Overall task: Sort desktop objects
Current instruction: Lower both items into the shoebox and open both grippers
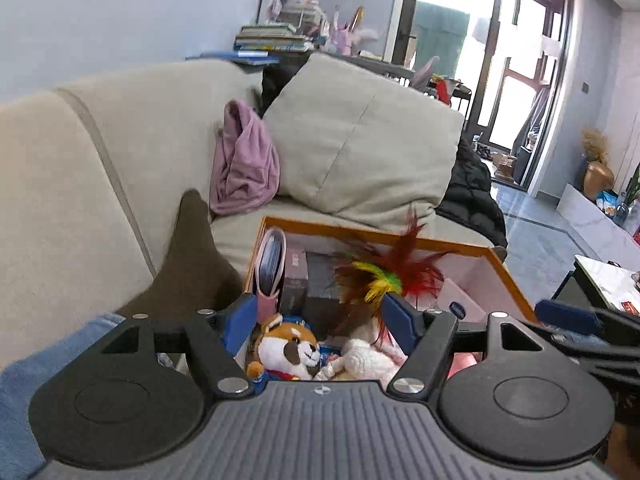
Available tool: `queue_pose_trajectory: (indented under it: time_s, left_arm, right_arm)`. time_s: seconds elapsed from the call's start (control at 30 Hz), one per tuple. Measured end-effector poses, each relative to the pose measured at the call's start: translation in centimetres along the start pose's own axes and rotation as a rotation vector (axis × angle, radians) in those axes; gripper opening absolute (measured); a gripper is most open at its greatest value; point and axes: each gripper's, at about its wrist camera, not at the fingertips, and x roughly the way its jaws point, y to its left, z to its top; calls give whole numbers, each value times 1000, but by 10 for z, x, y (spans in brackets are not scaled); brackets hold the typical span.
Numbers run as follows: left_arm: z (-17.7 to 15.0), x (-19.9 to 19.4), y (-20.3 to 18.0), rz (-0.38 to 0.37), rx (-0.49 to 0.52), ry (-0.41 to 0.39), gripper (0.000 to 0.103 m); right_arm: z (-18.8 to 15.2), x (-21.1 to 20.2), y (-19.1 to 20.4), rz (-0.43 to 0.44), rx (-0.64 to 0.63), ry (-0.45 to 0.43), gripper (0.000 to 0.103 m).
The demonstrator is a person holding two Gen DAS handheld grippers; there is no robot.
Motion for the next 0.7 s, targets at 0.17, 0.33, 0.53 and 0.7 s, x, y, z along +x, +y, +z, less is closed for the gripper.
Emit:
queue_pose_trajectory:
  time_s: [0.17, 0.33, 0.53, 0.7]
  left_arm:
    - [-13, 15, -3, 1, 45, 42, 81]
    - [-24, 25, -6, -5, 68, 85, 82]
    - [-34, 32, -12, 19, 123, 94, 85]
    - [-40, 35, -17, 35, 152, 82, 89]
  right_arm:
    - [-10, 13, -2, -13, 36, 59, 69]
    - [-16, 21, -3, -8, 51, 92, 69]
    - [-25, 30, -2, 4, 54, 139, 70]
    - [-28, 33, -4, 10, 81, 153, 72]
